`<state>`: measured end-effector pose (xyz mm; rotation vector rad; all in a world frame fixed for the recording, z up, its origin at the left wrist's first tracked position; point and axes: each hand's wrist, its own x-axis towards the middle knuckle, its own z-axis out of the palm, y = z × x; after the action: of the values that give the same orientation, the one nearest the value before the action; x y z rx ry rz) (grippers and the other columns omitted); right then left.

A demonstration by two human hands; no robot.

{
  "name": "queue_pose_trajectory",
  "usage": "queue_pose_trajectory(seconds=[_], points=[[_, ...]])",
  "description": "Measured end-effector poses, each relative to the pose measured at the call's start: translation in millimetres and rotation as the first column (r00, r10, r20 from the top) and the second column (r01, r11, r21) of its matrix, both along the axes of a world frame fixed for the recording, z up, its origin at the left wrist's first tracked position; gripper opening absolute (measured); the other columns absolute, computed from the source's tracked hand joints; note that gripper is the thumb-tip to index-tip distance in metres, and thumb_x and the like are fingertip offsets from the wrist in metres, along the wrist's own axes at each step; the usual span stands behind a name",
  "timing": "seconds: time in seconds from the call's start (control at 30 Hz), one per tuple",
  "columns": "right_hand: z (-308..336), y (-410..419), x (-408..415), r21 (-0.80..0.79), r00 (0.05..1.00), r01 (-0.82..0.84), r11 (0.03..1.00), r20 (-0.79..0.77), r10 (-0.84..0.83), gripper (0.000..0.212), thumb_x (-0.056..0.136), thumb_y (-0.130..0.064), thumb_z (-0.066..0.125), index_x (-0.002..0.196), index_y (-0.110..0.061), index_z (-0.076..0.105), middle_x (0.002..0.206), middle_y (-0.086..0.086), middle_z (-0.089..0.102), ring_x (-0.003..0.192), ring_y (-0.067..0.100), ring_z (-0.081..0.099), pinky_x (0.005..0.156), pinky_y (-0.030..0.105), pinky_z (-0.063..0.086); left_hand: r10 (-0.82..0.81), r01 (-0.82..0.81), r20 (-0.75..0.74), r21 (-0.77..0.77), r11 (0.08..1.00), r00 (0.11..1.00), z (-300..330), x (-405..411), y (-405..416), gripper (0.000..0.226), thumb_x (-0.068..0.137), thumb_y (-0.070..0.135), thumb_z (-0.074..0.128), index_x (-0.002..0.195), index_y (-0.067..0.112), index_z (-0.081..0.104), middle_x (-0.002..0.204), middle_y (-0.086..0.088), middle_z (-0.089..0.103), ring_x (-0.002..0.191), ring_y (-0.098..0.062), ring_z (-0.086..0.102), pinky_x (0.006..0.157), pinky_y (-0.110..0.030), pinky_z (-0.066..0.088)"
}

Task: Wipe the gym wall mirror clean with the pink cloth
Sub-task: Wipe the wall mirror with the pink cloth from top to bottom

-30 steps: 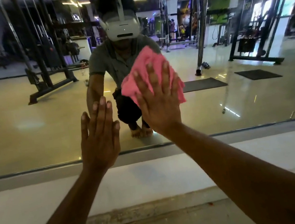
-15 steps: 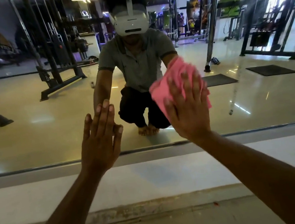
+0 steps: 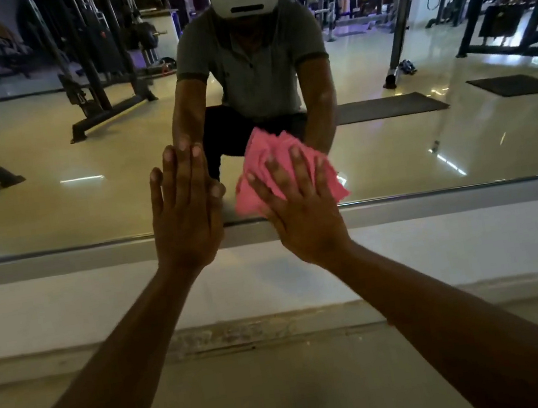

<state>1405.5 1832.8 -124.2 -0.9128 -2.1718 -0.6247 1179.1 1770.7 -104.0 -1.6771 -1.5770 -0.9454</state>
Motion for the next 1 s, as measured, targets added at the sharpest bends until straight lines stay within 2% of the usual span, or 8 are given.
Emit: queue_pose_trajectory(seconds=[0.07,0.13,0.2,0.33,0.53,0.7,0.87,1.0], points=[[-46,-8,28,-0.045,0.996,-0.004,0.999,0.092,0.008,0.070,0.114,-0.033,0.057,0.175,-0.031,0.023,0.184,0.009,0.007,0.170,0.042,-0.001,0.132,0.073,0.009,-0.014,0.015,0.020,-0.039,0.999,1.000,-20,-7,-7,0.068,0.115,0.030,0.044,0.173,0.008,0.016,0.182,-0.013,0.004,0.169,-0.033,0.005,0.134,-0.060,0.014],[-61,-11,62,-0.076,0.998,0.053,0.996,0.034,-0.051,0.071,0.113,-0.032,0.060,0.175,-0.025,0.025,0.184,0.012,0.008,0.169,0.043,0.001,0.130,0.076,0.013,-0.041,0.040,-0.012,-0.075,0.996,0.999,-35,-21,-12,0.069,0.115,0.029,0.046,0.173,0.009,0.016,0.182,-0.012,0.005,0.169,-0.032,0.006,0.134,-0.061,0.015],[-52,-7,66,-0.094,0.998,0.047,0.994,0.035,-0.044,0.067,0.116,-0.038,0.052,0.175,-0.024,0.024,0.184,0.014,0.005,0.168,0.047,-0.002,0.128,0.078,0.014,-0.045,0.041,-0.045,-0.079,0.996,0.998,-41,-33,-16,0.068,0.115,0.028,0.047,0.173,0.010,0.018,0.182,-0.011,0.008,0.169,-0.032,0.008,0.133,-0.061,0.018],[-38,-4,9,-0.055,0.984,-0.038,0.998,0.169,0.047,0.061,0.120,-0.049,0.034,0.176,-0.030,0.020,0.184,0.013,0.004,0.168,0.046,-0.007,0.131,0.075,0.006,-0.050,0.044,-0.073,-0.080,0.996,0.996,-42,-38,-12,0.065,0.115,0.026,0.046,0.172,0.009,0.020,0.182,-0.011,0.009,0.168,-0.032,0.008,0.133,-0.061,0.017],[-57,-2,51,-0.017,0.980,0.026,1.000,0.199,-0.022,0.074,0.113,-0.038,0.060,0.175,-0.033,0.019,0.184,0.010,0.007,0.169,0.043,0.000,0.133,0.072,0.006,-0.025,0.020,-0.102,-0.045,0.999,0.994,-47,-44,-16,0.065,0.115,0.026,0.047,0.173,0.012,0.021,0.182,-0.009,0.012,0.168,-0.030,0.012,0.133,-0.060,0.019],[-41,1,-49,0.053,0.986,-0.030,0.998,0.166,0.021,0.070,0.116,-0.045,0.047,0.176,-0.035,0.012,0.184,0.008,-0.001,0.169,0.043,-0.007,0.132,0.073,0.001,0.081,-0.081,-0.008,-0.023,0.996,0.997,-72,-52,-28,0.064,0.116,0.032,0.045,0.172,0.012,0.022,0.181,-0.009,0.014,0.168,-0.029,0.014,0.131,-0.063,0.020],[-70,0,23,0.051,0.976,0.021,0.998,0.217,-0.032,0.070,0.114,-0.035,0.061,0.174,-0.033,0.025,0.183,0.009,0.013,0.170,0.040,0.004,0.134,0.070,0.009,0.046,-0.051,-0.054,-0.099,0.994,0.998,-76,-84,-45,0.066,0.114,0.032,0.045,0.173,0.016,0.021,0.182,-0.005,0.010,0.168,-0.028,0.012,0.133,-0.063,0.015],[-35,0,-59,0.056,0.987,-0.044,0.997,0.157,0.035,0.061,0.118,-0.047,0.042,0.174,-0.036,0.020,0.184,0.005,0.009,0.170,0.040,0.000,0.131,0.074,0.009,0.044,-0.047,-0.029,-0.102,0.994,0.999,-73,-91,-49,0.067,0.113,0.034,0.047,0.173,0.019,0.023,0.182,-0.006,0.010,0.169,-0.029,0.010,0.132,-0.063,0.015]])
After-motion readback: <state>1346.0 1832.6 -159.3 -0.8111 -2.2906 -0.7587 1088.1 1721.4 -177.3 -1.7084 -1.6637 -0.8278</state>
